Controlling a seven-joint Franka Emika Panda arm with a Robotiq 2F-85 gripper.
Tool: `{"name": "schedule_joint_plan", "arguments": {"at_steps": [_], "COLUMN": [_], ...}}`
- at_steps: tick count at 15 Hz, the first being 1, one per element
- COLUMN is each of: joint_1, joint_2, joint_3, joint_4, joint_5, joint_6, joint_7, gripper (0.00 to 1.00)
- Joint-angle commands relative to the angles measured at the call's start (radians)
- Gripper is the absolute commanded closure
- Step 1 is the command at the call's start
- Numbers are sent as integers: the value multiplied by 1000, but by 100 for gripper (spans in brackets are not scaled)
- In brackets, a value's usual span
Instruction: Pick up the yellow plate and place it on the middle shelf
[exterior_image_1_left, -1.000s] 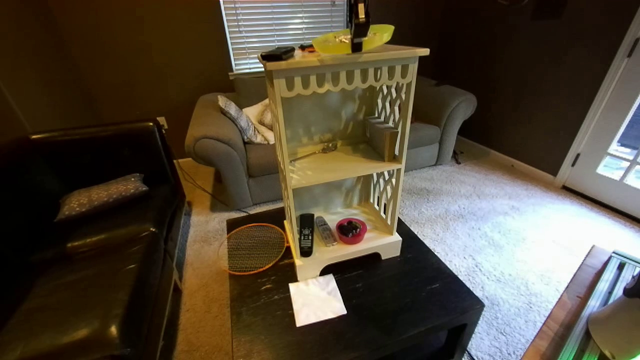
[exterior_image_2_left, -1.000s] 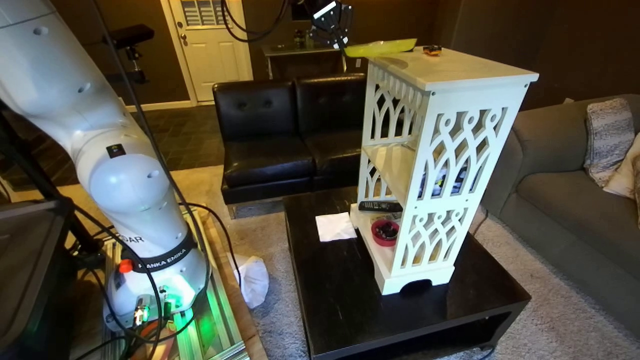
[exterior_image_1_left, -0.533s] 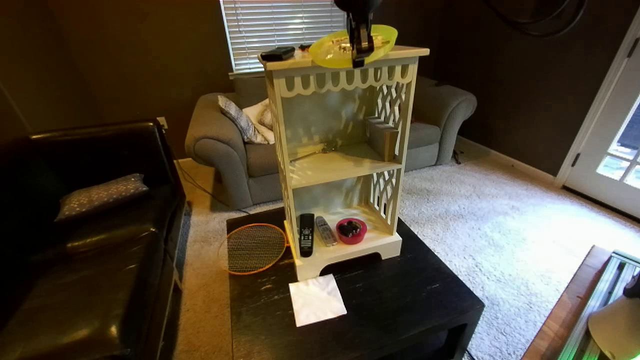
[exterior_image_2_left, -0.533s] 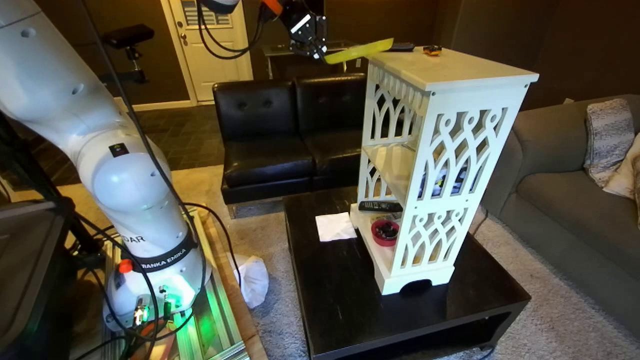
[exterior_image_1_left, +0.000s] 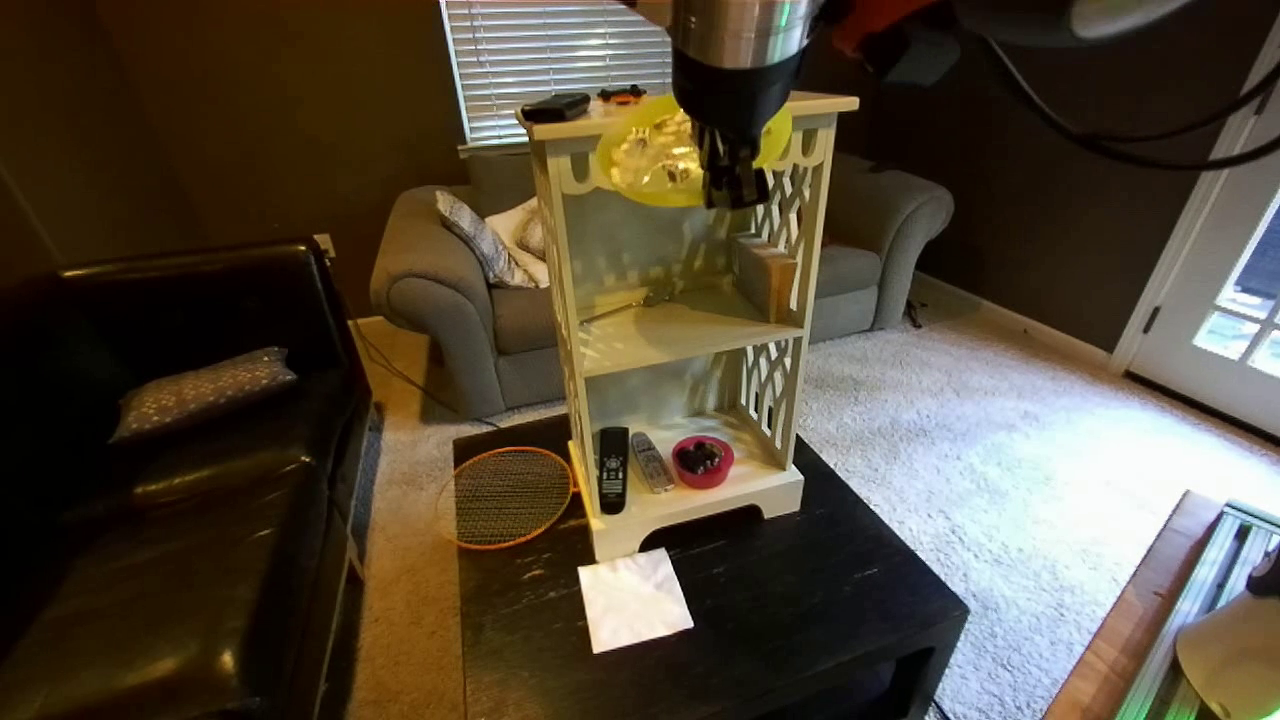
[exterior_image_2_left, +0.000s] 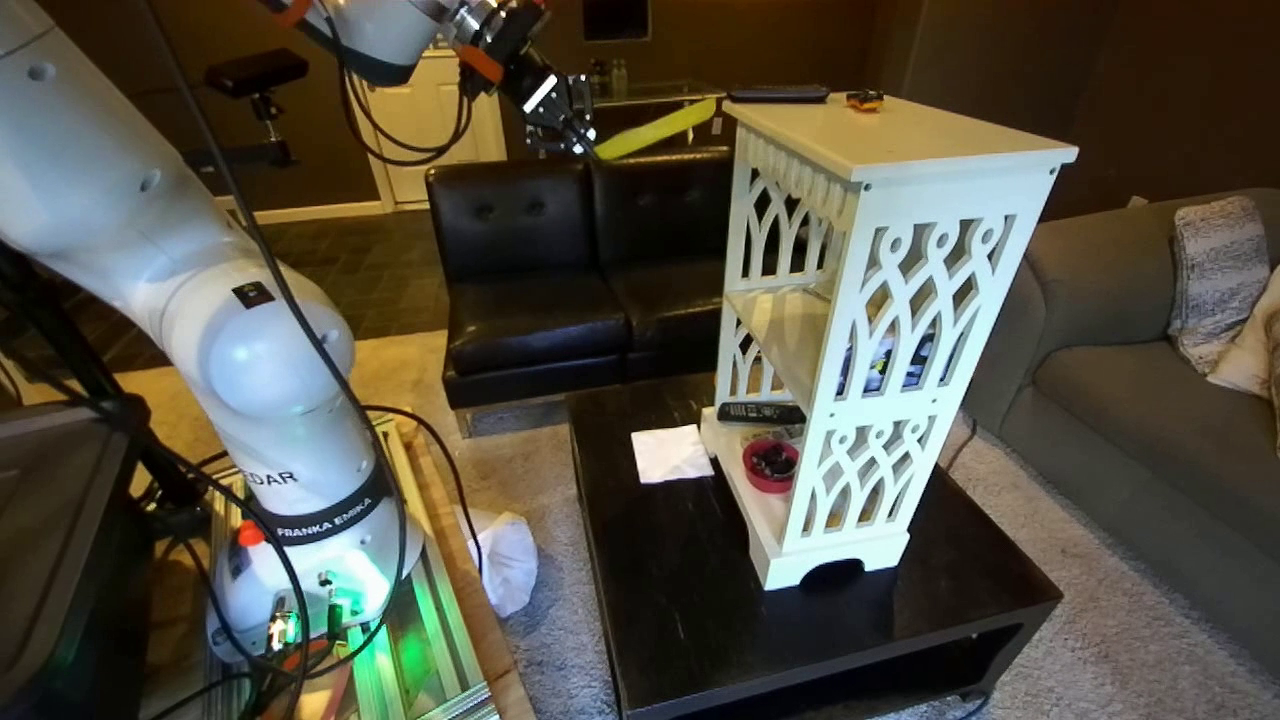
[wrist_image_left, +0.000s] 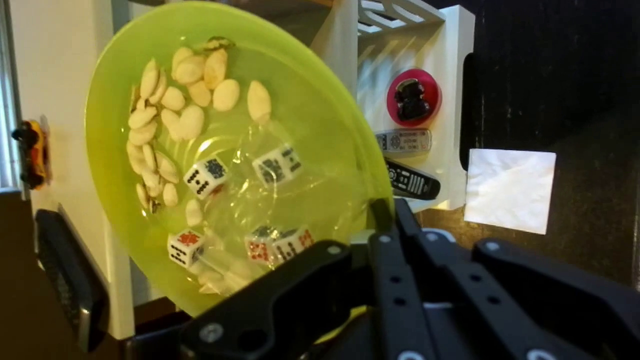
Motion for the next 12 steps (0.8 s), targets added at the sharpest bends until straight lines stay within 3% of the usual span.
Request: {"name": "schedule_joint_plan", "arguments": {"at_steps": [1,7,12], "joint_1": [27,-16,-44], "joint_2": [-30,-2,55], "joint_3": [-71,-237,-368], "joint_4": [-101,-256,-329], "joint_5": [21,57,177], "joint_6": [203,631,791], "joint_7": [-73,-251,-469], "gripper": [99,99,99]}}
